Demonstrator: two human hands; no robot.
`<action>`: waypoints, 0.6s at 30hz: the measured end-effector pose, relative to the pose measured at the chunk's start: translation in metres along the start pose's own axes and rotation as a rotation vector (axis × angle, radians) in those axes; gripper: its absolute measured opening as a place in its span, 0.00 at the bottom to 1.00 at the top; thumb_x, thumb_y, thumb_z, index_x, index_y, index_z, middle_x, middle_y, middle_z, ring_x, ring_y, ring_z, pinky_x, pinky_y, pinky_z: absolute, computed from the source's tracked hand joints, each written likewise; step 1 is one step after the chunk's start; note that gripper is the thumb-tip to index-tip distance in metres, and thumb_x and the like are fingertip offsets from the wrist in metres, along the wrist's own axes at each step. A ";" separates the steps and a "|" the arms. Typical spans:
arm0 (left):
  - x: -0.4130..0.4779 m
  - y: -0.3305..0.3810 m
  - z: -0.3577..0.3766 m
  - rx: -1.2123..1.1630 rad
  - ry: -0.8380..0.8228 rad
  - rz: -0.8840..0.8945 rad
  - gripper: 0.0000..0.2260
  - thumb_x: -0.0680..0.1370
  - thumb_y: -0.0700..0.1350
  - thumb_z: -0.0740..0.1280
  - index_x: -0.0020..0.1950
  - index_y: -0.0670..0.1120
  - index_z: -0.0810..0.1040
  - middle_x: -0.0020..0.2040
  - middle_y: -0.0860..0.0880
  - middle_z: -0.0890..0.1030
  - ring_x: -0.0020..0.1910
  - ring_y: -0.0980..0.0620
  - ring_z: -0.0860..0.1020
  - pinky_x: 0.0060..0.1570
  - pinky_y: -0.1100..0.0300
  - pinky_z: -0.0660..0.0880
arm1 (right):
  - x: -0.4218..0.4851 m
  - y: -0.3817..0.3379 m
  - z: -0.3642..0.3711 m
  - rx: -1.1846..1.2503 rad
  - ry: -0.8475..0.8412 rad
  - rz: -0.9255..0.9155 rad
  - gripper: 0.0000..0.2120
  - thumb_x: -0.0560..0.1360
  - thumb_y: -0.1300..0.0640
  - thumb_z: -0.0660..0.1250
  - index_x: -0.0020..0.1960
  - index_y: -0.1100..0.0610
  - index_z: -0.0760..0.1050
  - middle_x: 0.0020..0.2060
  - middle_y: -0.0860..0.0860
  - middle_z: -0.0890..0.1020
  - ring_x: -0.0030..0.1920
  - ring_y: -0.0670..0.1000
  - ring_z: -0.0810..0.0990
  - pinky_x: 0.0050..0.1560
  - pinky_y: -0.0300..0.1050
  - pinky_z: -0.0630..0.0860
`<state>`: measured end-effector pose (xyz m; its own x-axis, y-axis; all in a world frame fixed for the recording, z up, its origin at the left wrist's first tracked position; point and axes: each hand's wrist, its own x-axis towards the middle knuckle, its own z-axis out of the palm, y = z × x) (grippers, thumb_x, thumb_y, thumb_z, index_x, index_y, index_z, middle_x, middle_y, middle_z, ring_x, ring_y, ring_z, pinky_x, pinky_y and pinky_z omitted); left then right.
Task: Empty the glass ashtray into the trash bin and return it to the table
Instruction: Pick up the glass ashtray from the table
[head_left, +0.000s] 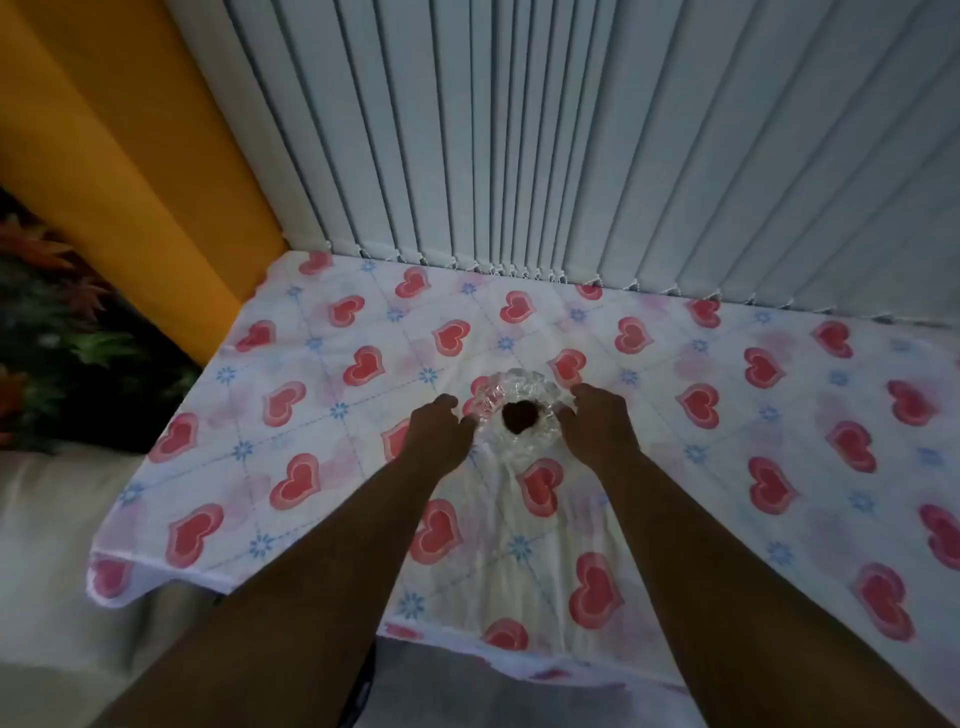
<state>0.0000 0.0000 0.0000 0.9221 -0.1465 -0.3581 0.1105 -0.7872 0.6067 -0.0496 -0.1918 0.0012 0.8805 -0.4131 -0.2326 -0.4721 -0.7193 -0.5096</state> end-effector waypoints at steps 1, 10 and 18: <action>0.010 0.003 0.006 -0.027 0.013 -0.010 0.21 0.79 0.52 0.63 0.68 0.42 0.71 0.61 0.41 0.81 0.62 0.41 0.77 0.64 0.50 0.74 | 0.007 0.001 0.003 0.020 0.015 -0.014 0.22 0.78 0.52 0.62 0.68 0.61 0.71 0.64 0.59 0.78 0.65 0.59 0.75 0.66 0.50 0.70; 0.041 0.014 0.027 0.015 -0.025 -0.045 0.08 0.74 0.41 0.61 0.49 0.41 0.77 0.44 0.43 0.84 0.39 0.44 0.84 0.41 0.52 0.83 | 0.028 0.000 0.020 0.067 0.011 -0.006 0.07 0.74 0.60 0.63 0.49 0.62 0.77 0.45 0.59 0.82 0.46 0.59 0.80 0.43 0.43 0.70; 0.002 0.012 0.014 -0.046 -0.023 -0.065 0.16 0.73 0.41 0.62 0.61 0.43 0.70 0.52 0.41 0.78 0.45 0.41 0.81 0.44 0.45 0.83 | -0.011 -0.013 0.005 0.145 0.062 -0.049 0.05 0.75 0.62 0.62 0.44 0.62 0.76 0.35 0.52 0.77 0.33 0.46 0.72 0.30 0.34 0.66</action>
<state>-0.0021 -0.0184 -0.0031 0.9036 -0.1108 -0.4137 0.1869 -0.7671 0.6136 -0.0528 -0.1752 0.0065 0.8958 -0.4163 -0.1555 -0.4136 -0.6528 -0.6346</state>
